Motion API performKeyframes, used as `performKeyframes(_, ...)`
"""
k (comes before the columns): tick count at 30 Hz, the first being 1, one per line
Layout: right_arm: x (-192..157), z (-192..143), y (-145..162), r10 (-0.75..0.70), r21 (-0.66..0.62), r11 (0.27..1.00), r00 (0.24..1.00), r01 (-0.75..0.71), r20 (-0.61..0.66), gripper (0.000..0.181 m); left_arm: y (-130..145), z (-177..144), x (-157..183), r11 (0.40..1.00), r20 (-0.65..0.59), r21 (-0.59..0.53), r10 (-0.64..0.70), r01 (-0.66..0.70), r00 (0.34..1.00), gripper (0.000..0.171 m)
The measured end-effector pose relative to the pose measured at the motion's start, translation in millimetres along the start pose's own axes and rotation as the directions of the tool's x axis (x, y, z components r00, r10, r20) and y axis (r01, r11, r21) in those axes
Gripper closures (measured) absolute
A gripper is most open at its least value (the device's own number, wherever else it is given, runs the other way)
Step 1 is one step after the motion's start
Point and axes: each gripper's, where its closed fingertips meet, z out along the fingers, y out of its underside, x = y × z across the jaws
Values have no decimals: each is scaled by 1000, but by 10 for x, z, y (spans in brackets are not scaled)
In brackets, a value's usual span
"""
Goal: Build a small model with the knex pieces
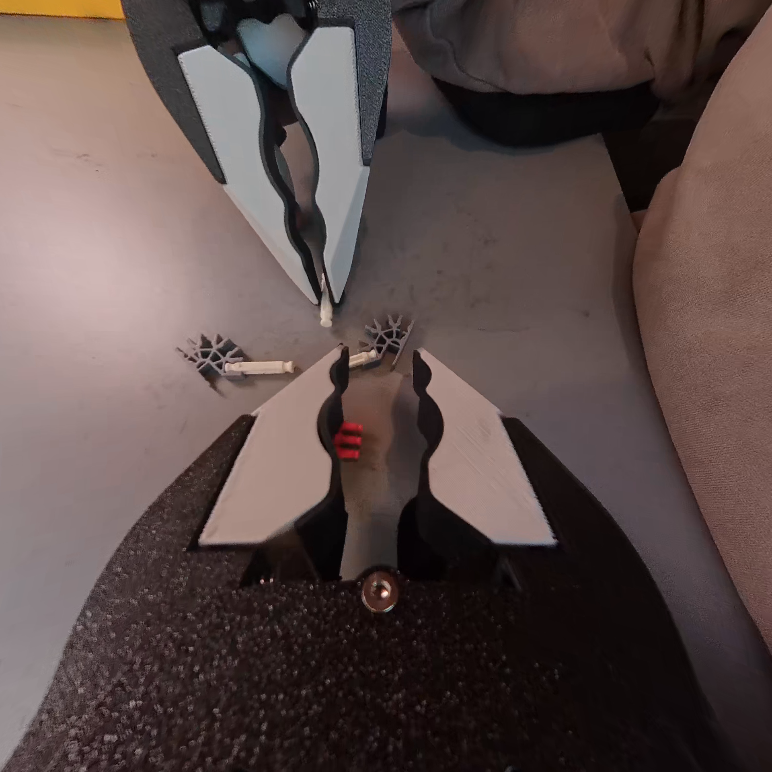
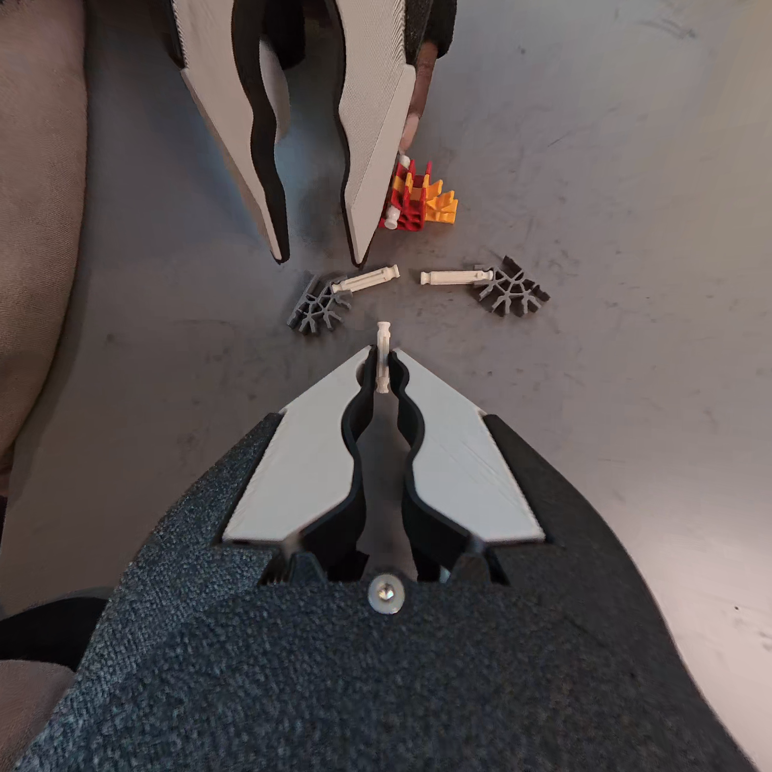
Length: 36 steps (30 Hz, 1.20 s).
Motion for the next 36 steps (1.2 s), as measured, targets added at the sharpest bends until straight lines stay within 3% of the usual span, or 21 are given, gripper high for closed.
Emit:
performKeyframes(7, -13, 23, -6, -49, -44, 998, 998, 47, -44, 178, -36, 115, -47, 988, 105, -73, 147, -139, 984, 138)
performKeyframes(20, -47, 18, -6, -34, -33, 999, 999, 34, -15, 171, 66, 179, -2, 945, -2, -238, 229, -223, 973, 148)
performKeyframes(24, -11, -19, -45, -34, -9, 999, 999, 33, -37, 156, 62, 172, -1, 947, 19, -213, 249, -240, 968, 150)
performKeyframes(30, -82, -214, -294, -4, 163, 987, 1000, 0, 24, 147, 12, 13, -66, 975, 97, -87, 213, -205, 972, 170)
performKeyframes(36, -134, -37, -274, -35, 89, 995, 999, 34, 11, 141, 10, -113, -142, 989, 115, -39, 148, -144, 982, 169)
